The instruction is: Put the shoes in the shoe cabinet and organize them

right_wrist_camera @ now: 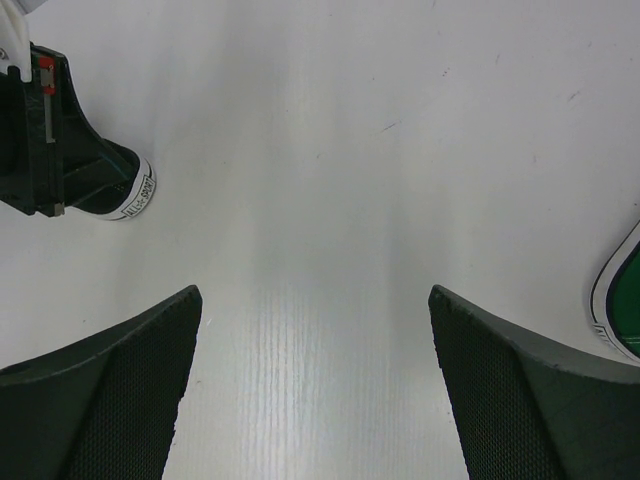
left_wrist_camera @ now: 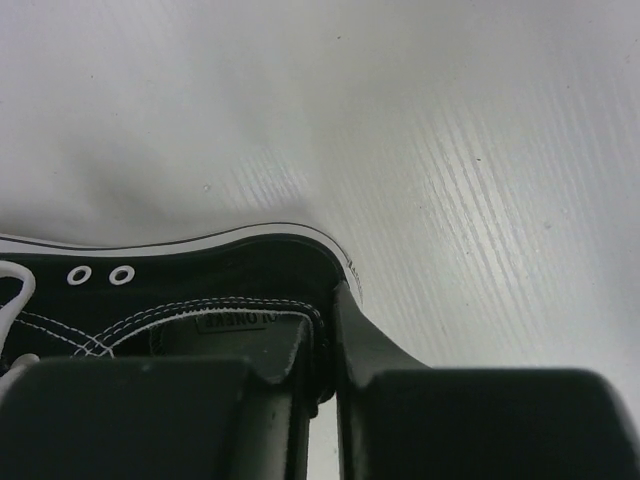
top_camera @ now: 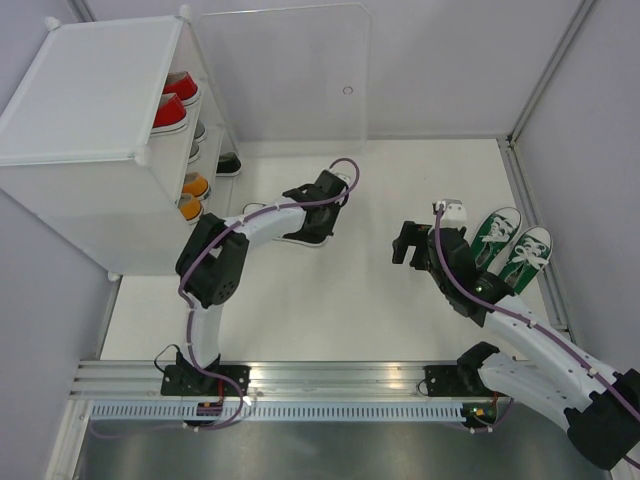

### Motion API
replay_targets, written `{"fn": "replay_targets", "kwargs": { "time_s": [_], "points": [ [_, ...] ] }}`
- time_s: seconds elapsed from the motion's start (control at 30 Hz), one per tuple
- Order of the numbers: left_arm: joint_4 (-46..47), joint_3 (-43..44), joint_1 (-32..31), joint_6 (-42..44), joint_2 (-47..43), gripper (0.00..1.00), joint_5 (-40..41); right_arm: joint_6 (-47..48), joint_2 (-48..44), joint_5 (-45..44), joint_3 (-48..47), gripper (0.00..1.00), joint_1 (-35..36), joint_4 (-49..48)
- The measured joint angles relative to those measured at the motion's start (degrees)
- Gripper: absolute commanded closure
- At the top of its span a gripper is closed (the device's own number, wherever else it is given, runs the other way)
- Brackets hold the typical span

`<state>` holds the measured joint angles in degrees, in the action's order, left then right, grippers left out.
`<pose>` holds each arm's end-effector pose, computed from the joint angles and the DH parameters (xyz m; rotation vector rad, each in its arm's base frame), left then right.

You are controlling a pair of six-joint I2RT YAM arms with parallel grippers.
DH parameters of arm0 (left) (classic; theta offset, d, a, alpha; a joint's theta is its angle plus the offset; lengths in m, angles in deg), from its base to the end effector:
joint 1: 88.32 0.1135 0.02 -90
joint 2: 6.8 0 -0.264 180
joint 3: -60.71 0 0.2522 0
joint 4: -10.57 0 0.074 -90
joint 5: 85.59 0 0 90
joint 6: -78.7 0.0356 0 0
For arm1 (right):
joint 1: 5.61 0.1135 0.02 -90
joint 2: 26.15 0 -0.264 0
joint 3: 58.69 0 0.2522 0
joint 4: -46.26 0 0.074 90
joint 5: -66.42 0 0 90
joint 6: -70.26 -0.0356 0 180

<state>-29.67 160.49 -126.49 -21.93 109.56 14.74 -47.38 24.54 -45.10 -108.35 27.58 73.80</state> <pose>0.3488 -0.2660 0.1868 0.5382 2.4837 -0.1035 0.1737 0.0980 0.2620 0.1307 2.0389 0.2779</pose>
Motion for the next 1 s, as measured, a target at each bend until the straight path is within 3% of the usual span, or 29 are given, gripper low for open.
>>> {"fn": "replay_targets", "kwargs": {
  "time_s": [0.07,0.6,1.0],
  "points": [
    [-0.09,0.17,0.63,1.07,0.00,0.97,-0.72,0.02,0.00,-0.13,0.00,0.02,0.24,-0.02],
    [-2.62,4.81,18.25,13.51,-0.04,0.98,-7.04,0.46,-0.37,-2.67,0.02,0.02,2.56,-0.02],
    [-5.07,17.86,26.69,18.56,6.58,0.98,-8.85,0.46,-0.28,-3.82,0.42,0.02,3.63,-0.02]
  ]
}}
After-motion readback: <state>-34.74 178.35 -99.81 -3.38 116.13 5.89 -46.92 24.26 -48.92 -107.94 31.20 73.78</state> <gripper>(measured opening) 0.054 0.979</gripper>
